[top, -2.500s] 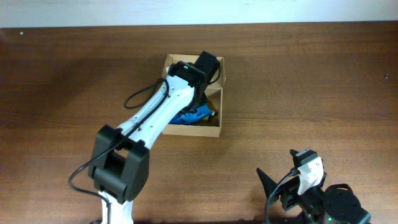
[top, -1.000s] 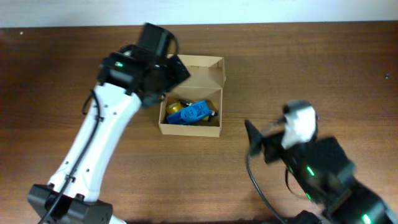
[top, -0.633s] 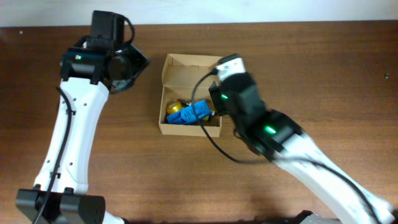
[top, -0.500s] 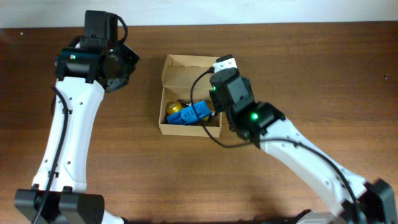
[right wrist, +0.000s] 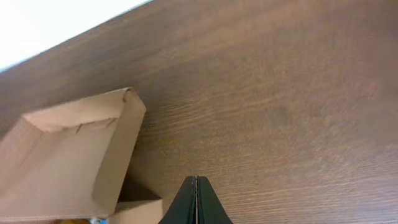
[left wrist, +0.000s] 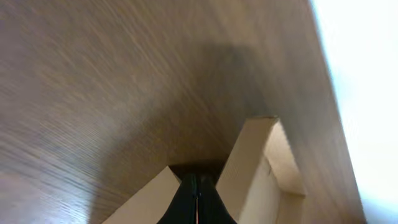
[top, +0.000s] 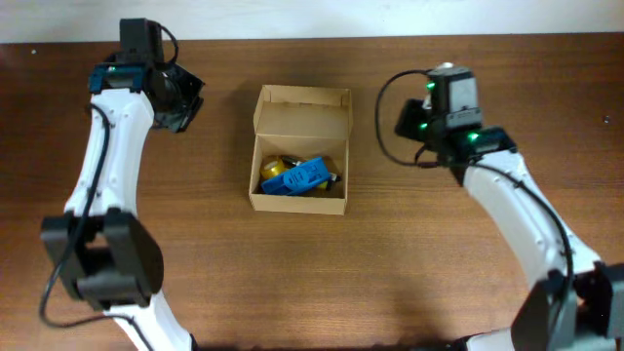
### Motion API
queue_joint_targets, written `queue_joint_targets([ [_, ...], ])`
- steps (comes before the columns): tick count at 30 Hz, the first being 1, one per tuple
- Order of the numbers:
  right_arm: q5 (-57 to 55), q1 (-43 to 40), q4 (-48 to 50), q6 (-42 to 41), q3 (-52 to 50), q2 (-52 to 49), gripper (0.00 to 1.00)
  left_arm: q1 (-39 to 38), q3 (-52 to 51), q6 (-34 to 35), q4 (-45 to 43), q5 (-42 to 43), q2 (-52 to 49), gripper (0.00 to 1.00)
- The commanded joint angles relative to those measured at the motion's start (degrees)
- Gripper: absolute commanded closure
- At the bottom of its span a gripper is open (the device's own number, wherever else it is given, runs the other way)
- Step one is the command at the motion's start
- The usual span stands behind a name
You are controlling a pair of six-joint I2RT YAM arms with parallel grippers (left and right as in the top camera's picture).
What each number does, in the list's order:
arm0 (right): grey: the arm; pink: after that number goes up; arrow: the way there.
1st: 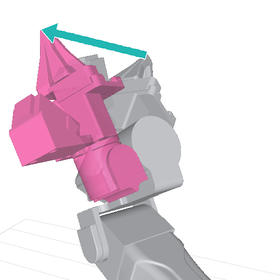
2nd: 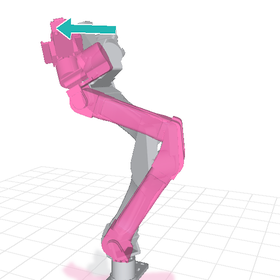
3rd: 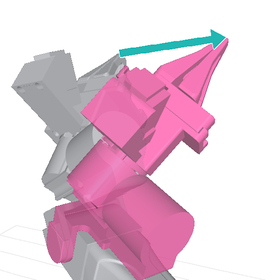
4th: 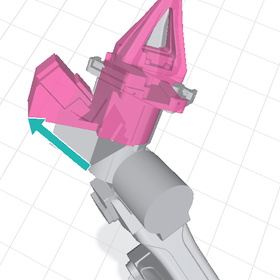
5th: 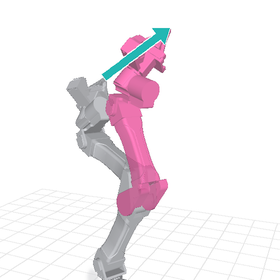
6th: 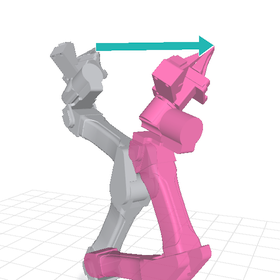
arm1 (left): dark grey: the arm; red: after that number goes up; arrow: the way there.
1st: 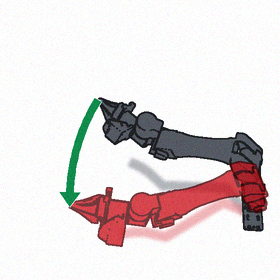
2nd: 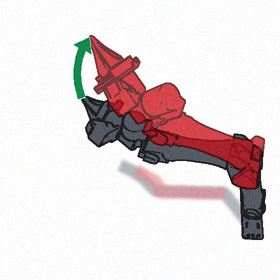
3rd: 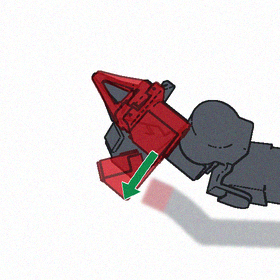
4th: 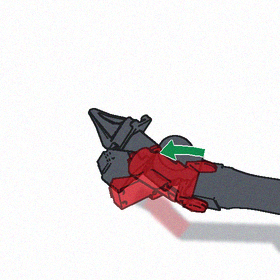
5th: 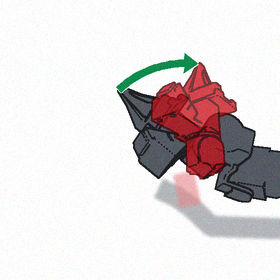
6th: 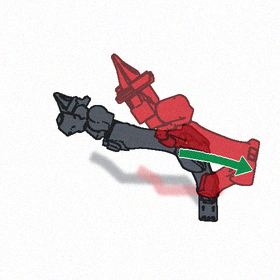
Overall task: Pack container
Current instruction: 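Raise both grippers to the box lid's two sides, then push the lid down over the box with both grippers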
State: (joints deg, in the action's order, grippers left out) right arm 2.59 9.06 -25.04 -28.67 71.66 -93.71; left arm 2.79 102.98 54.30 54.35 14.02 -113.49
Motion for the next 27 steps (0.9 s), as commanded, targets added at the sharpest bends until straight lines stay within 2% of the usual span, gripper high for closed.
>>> queue_joint_targets([
  [1,13.7,-3.3,0.6,-6.9,0.9,-6.1,0.96,1.7,0.4,-1.3,-0.8,14.3,-6.0,0.98],
  [6,23.4,-4.8,2.6,-12.7,0.9,-14.2,0.96,2.0,0.4,-1.3,-2.8,24.4,-12.5,0.98],
  [11,31.3,-4.1,7.5,-15.7,0.9,-20.9,0.96,1.9,0.4,-1.3,-3.8,30.3,-17.5,0.98],
  [17,34.5,-2.1,14.3,-19.2,0.9,-24.8,0.97,0.5,0.4,-1.3,-8.6,34.2,-20.5,0.98],
  [27,34.7,1.8,22.8,-21.4,0.9,-25.7,0.97,-1.5,0.5,-1.2,-12.3,35.7,-21.5,0.98],
])
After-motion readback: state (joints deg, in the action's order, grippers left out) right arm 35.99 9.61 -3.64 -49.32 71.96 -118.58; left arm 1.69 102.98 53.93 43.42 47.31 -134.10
